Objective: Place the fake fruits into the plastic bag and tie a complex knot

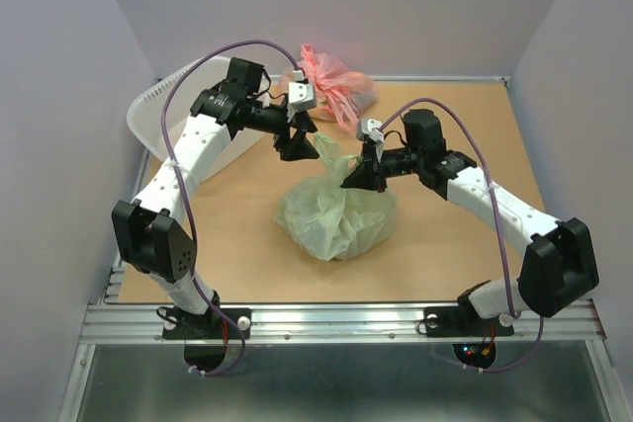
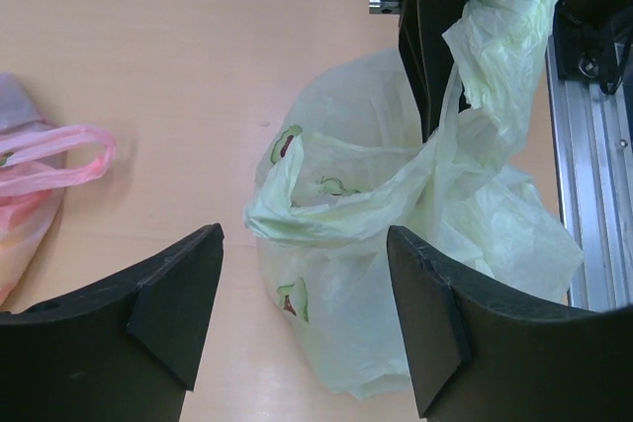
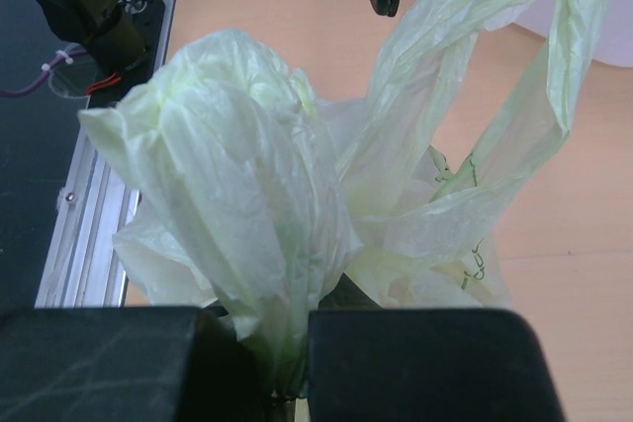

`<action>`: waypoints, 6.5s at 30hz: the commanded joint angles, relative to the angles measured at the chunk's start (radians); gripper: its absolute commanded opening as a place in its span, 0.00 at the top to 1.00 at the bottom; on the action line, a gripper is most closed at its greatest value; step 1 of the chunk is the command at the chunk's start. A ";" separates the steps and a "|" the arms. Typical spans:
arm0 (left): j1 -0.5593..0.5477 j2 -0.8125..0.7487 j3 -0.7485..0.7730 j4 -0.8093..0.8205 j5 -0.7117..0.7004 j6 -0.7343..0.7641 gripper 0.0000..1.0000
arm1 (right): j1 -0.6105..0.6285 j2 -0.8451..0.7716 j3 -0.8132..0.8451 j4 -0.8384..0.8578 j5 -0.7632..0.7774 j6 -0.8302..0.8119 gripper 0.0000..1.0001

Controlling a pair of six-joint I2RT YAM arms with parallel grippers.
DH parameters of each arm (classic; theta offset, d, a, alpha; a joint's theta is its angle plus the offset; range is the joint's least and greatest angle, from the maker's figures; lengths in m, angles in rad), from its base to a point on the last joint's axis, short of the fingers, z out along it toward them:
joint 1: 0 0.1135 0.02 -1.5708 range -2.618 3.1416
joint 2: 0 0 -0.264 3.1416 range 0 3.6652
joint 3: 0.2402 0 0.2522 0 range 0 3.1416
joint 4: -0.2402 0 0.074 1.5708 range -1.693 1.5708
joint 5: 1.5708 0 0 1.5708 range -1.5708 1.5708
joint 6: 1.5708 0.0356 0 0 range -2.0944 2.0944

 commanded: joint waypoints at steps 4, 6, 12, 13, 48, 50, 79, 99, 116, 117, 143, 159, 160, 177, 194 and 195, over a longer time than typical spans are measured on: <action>-0.017 0.001 0.062 -0.009 0.056 0.031 0.22 | 0.021 -0.022 0.001 0.026 -0.020 -0.043 1.00; -0.021 0.007 0.065 -0.022 0.061 0.043 0.25 | 0.021 -0.018 0.001 0.025 -0.016 -0.046 1.00; -0.021 0.030 0.117 -0.143 0.056 0.158 0.76 | 0.021 -0.008 0.010 0.023 0.027 -0.040 1.00; -0.020 0.034 0.125 -0.198 0.047 0.174 0.94 | 0.021 -0.003 0.011 0.023 0.045 -0.037 1.00; -0.524 -0.268 -0.768 0.670 -0.986 -0.842 1.00 | 0.028 -0.084 -0.090 0.298 0.558 0.681 1.00; -0.526 -0.225 -0.748 0.649 -1.039 -0.840 1.00 | 0.028 -0.097 -0.103 0.299 0.535 0.699 1.00; -0.433 -0.229 -0.703 0.661 -0.895 -0.822 1.00 | -0.144 0.041 -0.171 0.101 0.013 0.141 0.59; -0.382 -0.088 -0.574 0.885 -0.709 -0.840 1.00 | -0.066 -0.272 -0.406 0.258 0.141 0.756 0.68; -0.350 -0.199 -0.725 0.765 -0.649 -0.894 1.00 | -0.244 -0.102 -0.159 0.126 0.243 0.690 0.71; -0.348 -0.190 -0.725 0.767 -0.655 -0.903 1.00 | -0.245 -0.086 -0.159 0.134 0.239 0.681 0.71; -0.339 -0.079 -0.717 1.107 -0.421 -1.139 1.00 | -0.189 -0.222 -0.209 0.054 0.254 0.420 0.27; -0.333 -0.067 -0.669 1.040 -0.349 -1.084 1.00 | -0.091 -0.236 0.004 -0.313 0.069 -0.421 0.21; -0.333 -0.065 -0.668 1.040 -0.347 -1.081 1.00 | -0.083 -0.229 0.022 -0.352 0.070 -0.452 0.22; -0.313 -0.045 -0.634 1.018 -0.312 -1.070 1.00 | -0.003 -0.035 0.143 -0.322 0.161 -0.505 0.86; -0.257 -0.225 -0.775 1.055 -0.416 -1.167 1.00 | 0.026 -0.077 -0.008 0.259 0.569 0.360 1.00; -0.264 -0.226 -0.775 1.046 -0.428 -1.159 1.00 | 0.038 -0.078 -0.018 0.272 0.585 0.395 0.99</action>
